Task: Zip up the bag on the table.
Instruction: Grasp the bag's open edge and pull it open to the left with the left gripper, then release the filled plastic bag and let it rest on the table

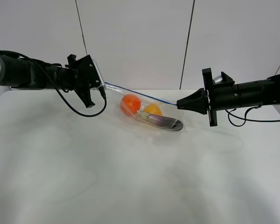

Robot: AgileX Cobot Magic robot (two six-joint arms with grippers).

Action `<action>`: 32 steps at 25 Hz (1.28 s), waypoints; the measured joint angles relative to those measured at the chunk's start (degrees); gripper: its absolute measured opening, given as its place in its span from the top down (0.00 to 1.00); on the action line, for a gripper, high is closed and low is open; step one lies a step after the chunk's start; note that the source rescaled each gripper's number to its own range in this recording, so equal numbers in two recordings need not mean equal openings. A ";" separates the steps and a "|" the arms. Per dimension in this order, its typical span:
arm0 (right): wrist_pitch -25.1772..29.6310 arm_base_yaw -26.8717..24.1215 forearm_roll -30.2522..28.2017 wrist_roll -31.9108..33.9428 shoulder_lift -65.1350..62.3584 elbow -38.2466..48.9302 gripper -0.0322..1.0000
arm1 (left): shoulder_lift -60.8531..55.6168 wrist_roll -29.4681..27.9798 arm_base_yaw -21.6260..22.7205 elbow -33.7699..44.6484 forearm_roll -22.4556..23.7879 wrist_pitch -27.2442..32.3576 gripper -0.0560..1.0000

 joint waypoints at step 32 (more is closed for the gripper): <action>0.62 -0.44 -2.52 -0.04 0.00 0.00 0.97 | 0.00 -20.37 11.21 0.00 -0.48 -9.97 0.08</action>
